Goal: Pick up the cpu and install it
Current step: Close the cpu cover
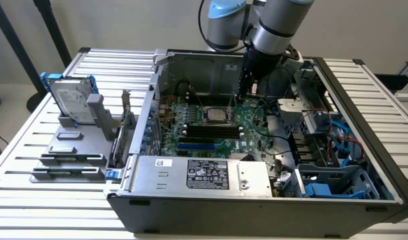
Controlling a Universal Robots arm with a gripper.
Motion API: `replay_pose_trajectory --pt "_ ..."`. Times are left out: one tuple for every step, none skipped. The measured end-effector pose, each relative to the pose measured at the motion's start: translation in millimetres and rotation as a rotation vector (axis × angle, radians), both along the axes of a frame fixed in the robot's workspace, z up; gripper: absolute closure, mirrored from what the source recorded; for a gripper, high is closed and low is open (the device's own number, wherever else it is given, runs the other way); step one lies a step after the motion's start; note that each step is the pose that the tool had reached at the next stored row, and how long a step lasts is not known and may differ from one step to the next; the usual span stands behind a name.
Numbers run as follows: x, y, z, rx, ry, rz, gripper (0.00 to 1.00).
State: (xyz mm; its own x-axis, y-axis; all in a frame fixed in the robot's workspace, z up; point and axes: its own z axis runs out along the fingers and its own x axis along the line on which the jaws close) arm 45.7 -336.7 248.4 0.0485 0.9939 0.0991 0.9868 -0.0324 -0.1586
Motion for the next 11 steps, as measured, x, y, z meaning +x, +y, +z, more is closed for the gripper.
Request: replay_pose_trajectory --pt "-1.9 0.0 0.0 0.0000 0.0113 0.000 0.89" --pt "-3.7 0.0 0.0 0.0000 0.0229 0.000 0.89" --pt "-5.7 0.0 0.0 -0.0001 0.0340 0.000 0.89" --pt "-7.6 0.0 0.0 0.0001 0.0455 0.000 0.89" --pt "-9.8 0.0 0.0 0.0001 0.0575 0.000 0.89" --pt "-11.8 0.0 0.0 0.0000 0.0681 0.000 0.89" --pt "-13.9 0.0 0.0 0.0000 0.0781 0.000 0.89" --pt "-16.1 0.0 0.0 -0.0001 0.0870 0.000 0.89" --pt "-18.5 0.0 0.0 -0.0001 0.0946 0.000 0.89" --pt "-21.1 0.0 -0.1 0.0002 0.1010 0.000 0.89" --pt "-23.8 0.0 -0.3 0.0005 0.1065 0.000 0.89"
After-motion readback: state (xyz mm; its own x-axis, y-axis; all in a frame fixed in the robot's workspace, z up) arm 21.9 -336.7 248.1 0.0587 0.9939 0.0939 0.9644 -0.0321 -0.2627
